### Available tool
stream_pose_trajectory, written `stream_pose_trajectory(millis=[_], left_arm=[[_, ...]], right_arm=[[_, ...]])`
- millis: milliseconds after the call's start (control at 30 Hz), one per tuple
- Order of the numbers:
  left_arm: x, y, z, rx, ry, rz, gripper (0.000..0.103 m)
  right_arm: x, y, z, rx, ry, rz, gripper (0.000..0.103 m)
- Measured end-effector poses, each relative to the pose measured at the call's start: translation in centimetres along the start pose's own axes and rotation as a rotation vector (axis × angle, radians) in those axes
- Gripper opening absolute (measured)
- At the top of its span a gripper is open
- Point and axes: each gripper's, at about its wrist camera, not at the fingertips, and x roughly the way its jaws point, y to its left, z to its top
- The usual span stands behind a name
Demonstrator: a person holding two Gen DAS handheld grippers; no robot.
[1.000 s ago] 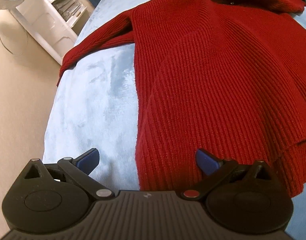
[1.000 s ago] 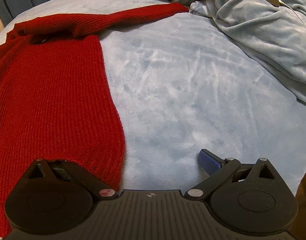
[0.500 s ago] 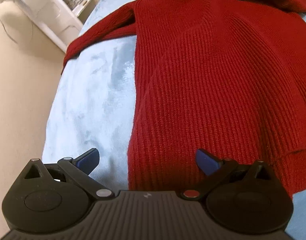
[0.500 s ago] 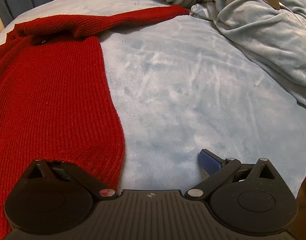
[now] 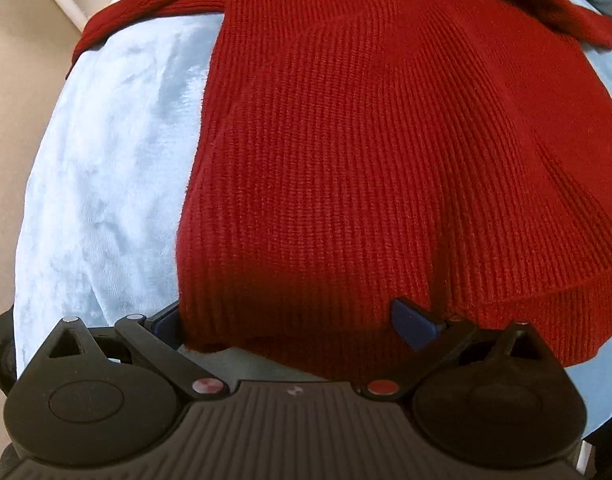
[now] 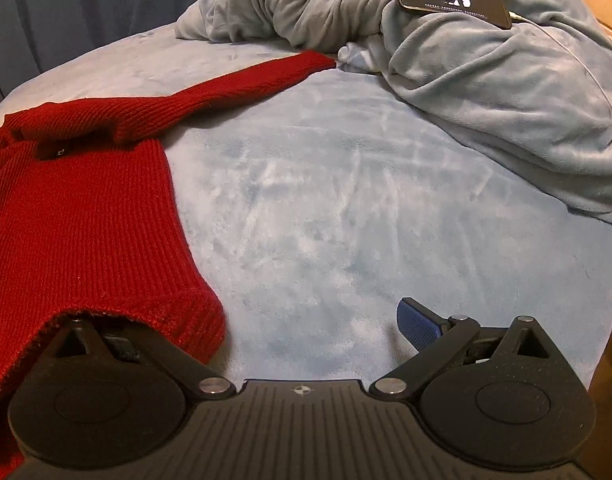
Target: Fold small clothes
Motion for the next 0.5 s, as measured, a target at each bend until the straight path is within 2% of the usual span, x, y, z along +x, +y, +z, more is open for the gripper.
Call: stream_pose_trajectory(millis=[500], left_arm=[[-0.04, 0.36, -0.10, -0.016, 0.009, -0.013, 0.103]], right_arm=[[0.06, -0.02, 0.00, 0.005, 0.002, 0.002, 0.100]])
